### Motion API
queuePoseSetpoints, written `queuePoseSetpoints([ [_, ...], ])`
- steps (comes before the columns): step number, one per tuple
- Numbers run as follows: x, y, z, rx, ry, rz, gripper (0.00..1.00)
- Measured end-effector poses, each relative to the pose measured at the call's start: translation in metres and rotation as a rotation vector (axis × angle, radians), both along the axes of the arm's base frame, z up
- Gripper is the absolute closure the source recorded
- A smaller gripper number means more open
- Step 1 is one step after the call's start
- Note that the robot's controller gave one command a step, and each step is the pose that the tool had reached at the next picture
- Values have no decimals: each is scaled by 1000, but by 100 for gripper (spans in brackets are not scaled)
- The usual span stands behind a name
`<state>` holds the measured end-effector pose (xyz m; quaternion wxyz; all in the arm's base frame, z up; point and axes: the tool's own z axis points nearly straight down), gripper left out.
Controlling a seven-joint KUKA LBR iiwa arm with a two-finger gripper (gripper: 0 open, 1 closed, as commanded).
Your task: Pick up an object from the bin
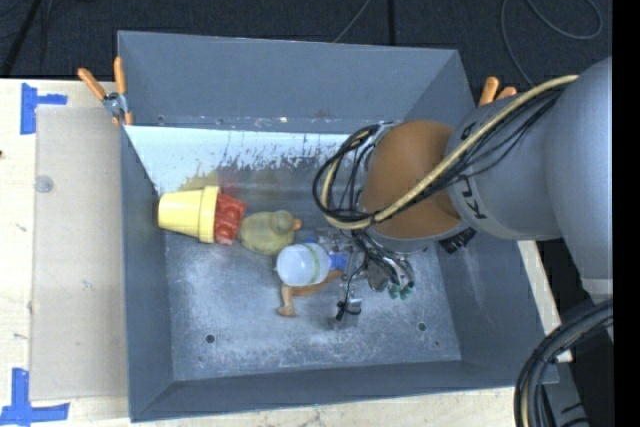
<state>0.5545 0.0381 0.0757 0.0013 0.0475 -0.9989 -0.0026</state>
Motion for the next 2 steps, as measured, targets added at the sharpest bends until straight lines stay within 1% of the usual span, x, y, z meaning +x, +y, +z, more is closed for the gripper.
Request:
queuePoseSetpoints([
  [1, 45, 3, -6, -5, 0, -53, 100],
  [2, 45, 3, -6, -5, 0, -53, 100],
])
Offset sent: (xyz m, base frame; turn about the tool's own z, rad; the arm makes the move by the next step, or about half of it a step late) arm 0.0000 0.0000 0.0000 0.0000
